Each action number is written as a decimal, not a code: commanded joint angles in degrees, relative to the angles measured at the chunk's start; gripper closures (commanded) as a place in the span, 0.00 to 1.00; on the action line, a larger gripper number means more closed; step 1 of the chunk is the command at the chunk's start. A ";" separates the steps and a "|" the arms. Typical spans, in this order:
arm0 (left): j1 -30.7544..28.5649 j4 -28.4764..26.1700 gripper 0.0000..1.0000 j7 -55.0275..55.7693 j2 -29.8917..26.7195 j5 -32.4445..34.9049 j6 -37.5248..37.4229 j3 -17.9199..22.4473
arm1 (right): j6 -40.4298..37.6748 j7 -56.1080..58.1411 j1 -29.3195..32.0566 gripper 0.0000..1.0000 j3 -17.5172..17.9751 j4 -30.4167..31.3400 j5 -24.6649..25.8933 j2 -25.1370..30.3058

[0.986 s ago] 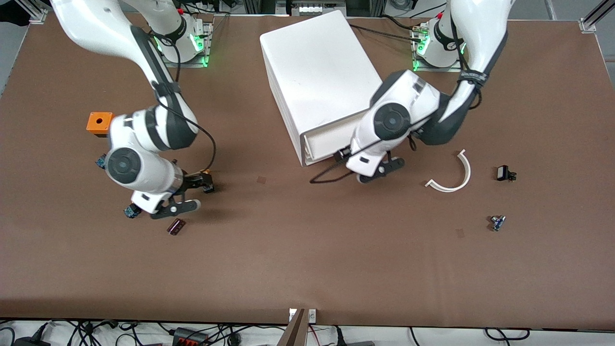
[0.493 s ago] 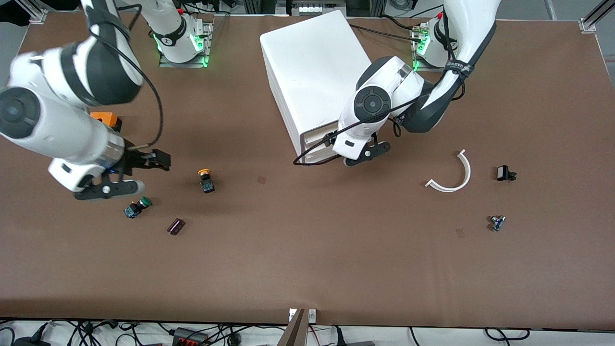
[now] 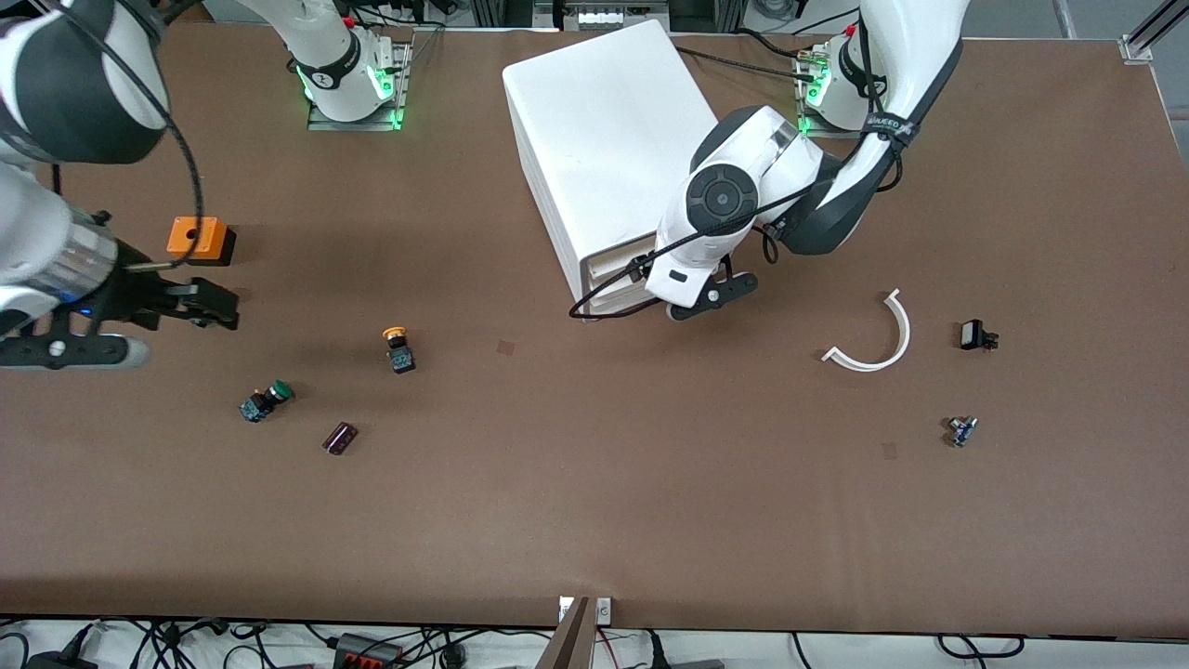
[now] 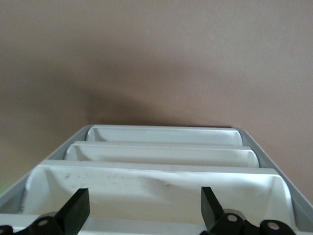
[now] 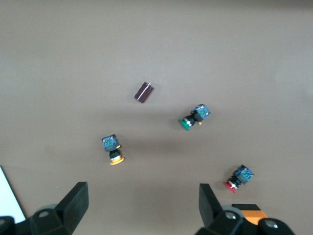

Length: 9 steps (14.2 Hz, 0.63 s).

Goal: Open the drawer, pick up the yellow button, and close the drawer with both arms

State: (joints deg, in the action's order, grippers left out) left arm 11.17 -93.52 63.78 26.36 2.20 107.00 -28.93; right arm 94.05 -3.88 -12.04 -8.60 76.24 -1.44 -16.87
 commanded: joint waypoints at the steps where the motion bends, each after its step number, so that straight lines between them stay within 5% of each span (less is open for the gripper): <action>1: -3.16 4.20 0.00 -1.99 -2.54 7.00 -5.56 -0.60 | -1.15 -0.87 3.85 0.00 0.95 -0.48 -0.14 2.37; 5: -10.62 12.04 0.00 -14.08 -2.63 8.52 -12.15 -0.77 | -0.62 -0.16 13.95 0.00 7.87 -0.21 -0.14 4.56; 9: -16.26 13.64 0.00 -33.06 -7.09 7.65 -14.54 1.93 | -0.71 0.71 15.81 0.00 8.16 0.14 0.47 4.83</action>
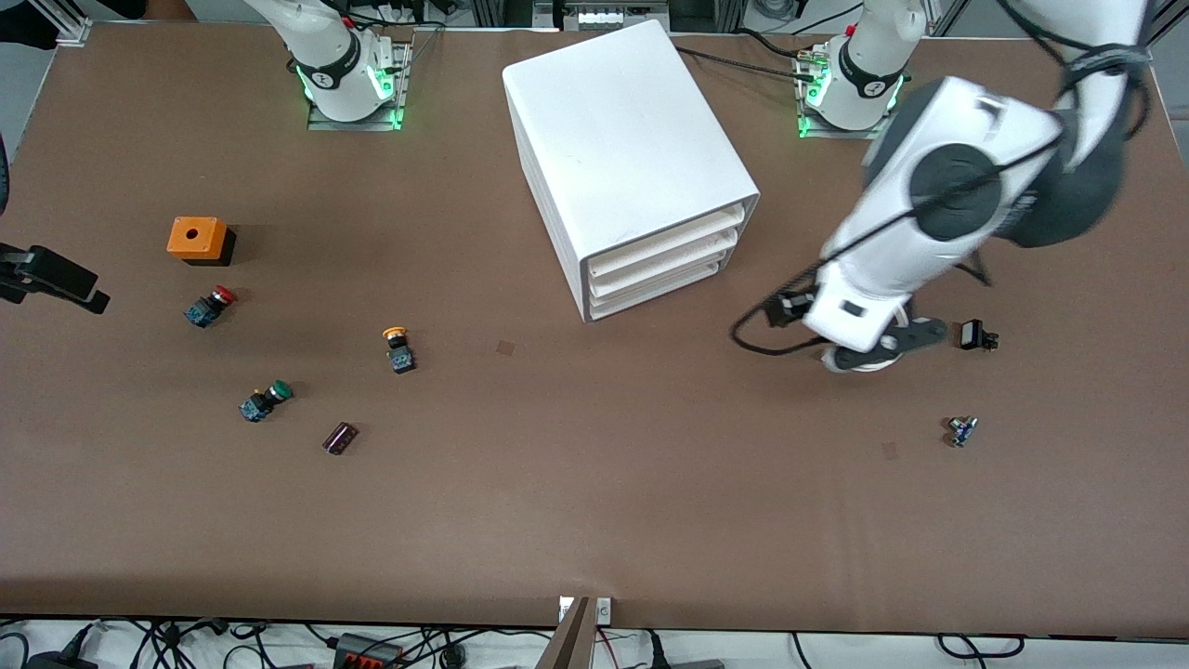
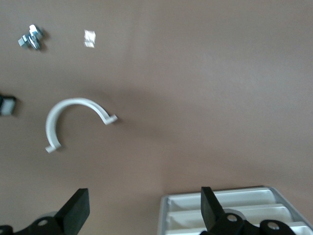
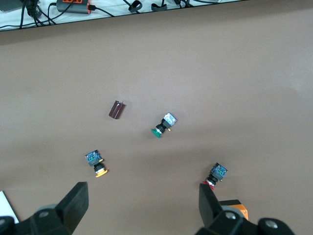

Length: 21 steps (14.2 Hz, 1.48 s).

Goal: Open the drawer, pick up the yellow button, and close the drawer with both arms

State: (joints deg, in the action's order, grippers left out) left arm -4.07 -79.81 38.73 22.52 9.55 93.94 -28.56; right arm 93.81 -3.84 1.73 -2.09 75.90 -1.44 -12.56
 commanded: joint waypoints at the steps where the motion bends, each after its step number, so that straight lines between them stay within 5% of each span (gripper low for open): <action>1: -0.59 -1.30 0.00 -14.06 -5.54 -0.40 -1.74 4.79 | -0.91 1.54 2.49 0.00 1.65 0.83 0.39 0.52; 4: 2.57 -7.71 0.00 -29.20 -13.80 -7.86 -1.48 17.36 | -0.83 4.45 2.49 0.00 1.39 4.50 2.05 2.35; 7: 3.28 -13.94 0.00 -35.56 -21.18 -8.84 -1.31 22.22 | 3.72 4.37 2.23 0.00 1.48 14.86 3.11 8.76; 12: 3.28 -20.47 0.00 -40.49 -26.56 -9.02 0.97 25.48 | 4.80 4.37 2.14 0.00 1.56 19.11 3.11 11.51; 21: 2.76 -16.17 0.00 -40.58 -25.16 -8.93 -4.56 24.69 | 1.37 4.01 2.23 0.00 1.83 18.67 3.02 11.86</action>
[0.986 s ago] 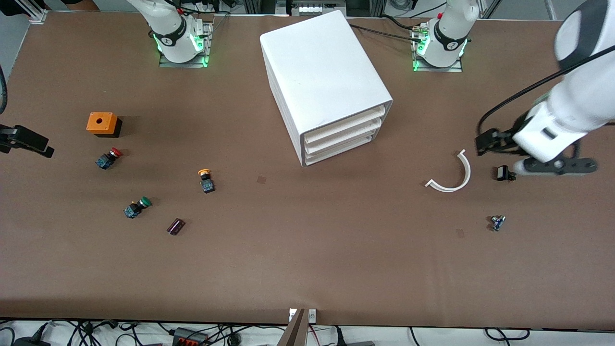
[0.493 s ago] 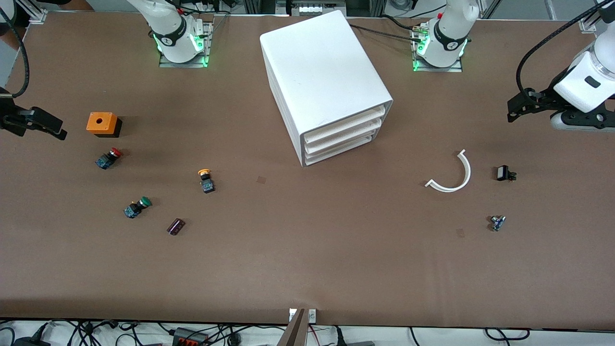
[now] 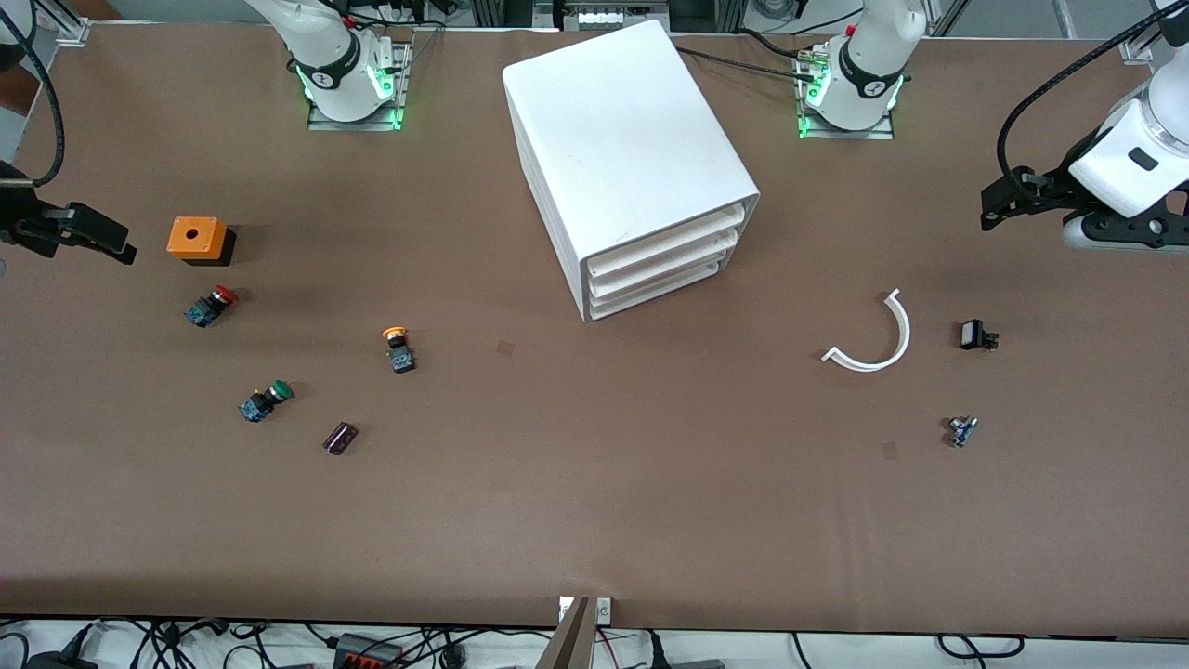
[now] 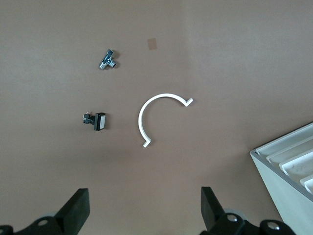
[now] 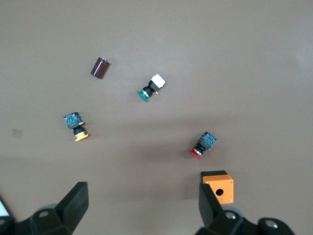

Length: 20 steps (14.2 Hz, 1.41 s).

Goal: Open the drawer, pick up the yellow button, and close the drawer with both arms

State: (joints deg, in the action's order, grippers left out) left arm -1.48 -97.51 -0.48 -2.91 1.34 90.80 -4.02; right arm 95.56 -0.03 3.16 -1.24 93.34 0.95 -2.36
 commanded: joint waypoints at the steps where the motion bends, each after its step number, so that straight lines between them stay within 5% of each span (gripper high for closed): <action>1: 0.34 1.88 0.00 -1.37 0.62 -0.73 -1.41 0.15 | -0.11 0.30 0.80 0.00 0.89 1.32 0.55 1.75; 20: 0.25 2.41 0.00 -0.84 0.71 -0.90 -3.17 0.15 | 0.42 1.44 0.71 0.00 0.88 1.32 2.66 2.54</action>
